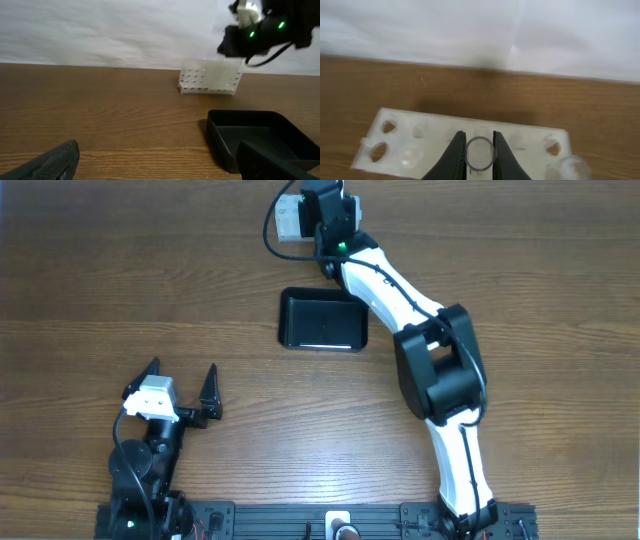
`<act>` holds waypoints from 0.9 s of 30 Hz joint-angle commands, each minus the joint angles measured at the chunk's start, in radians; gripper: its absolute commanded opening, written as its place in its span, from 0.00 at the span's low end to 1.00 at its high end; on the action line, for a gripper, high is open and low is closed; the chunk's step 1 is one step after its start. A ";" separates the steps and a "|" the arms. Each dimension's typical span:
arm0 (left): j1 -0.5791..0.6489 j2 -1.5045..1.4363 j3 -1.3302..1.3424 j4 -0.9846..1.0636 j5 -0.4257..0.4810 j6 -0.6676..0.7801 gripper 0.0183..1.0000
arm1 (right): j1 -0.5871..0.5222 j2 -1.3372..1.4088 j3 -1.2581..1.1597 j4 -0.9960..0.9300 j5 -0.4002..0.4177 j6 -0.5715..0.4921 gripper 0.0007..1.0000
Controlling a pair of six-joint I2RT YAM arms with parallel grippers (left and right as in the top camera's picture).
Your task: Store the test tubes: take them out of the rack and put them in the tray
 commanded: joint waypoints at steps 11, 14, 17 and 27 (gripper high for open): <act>0.003 -0.008 -0.005 -0.001 0.013 0.011 1.00 | 0.022 -0.408 0.029 -0.260 0.016 0.063 0.07; 0.003 -0.008 -0.005 -0.001 0.013 0.011 1.00 | 0.027 -0.411 0.028 -0.440 -0.069 0.148 0.07; 0.003 -0.008 -0.005 -0.001 0.013 0.011 1.00 | 0.029 -0.385 0.019 -0.611 -0.203 0.217 0.06; 0.003 -0.008 -0.005 -0.001 0.013 0.011 1.00 | 0.042 -0.239 -0.079 -0.705 -0.439 0.243 0.04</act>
